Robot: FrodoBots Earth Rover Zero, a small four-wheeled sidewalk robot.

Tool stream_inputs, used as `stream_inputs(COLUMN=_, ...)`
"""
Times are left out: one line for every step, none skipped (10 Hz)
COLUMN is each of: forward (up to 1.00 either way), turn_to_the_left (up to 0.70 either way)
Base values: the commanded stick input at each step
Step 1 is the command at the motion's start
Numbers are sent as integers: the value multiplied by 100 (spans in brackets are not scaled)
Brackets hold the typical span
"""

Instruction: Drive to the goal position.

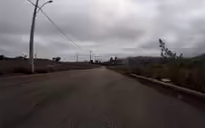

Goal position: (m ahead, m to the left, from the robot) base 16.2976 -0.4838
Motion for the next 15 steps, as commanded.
stream_inputs(forward=70, turn_to_the_left=0)
stream_inputs(forward=70, turn_to_the_left=0)
stream_inputs(forward=70, turn_to_the_left=0)
stream_inputs(forward=70, turn_to_the_left=0)
stream_inputs(forward=70, turn_to_the_left=0)
stream_inputs(forward=70, turn_to_the_left=0)
stream_inputs(forward=70, turn_to_the_left=0)
stream_inputs(forward=70, turn_to_the_left=0)
stream_inputs(forward=70, turn_to_the_left=0)
stream_inputs(forward=70, turn_to_the_left=0)
stream_inputs(forward=70, turn_to_the_left=0)
stream_inputs(forward=70, turn_to_the_left=0)
stream_inputs(forward=70, turn_to_the_left=0)
stream_inputs(forward=70, turn_to_the_left=0)
stream_inputs(forward=70, turn_to_the_left=0)
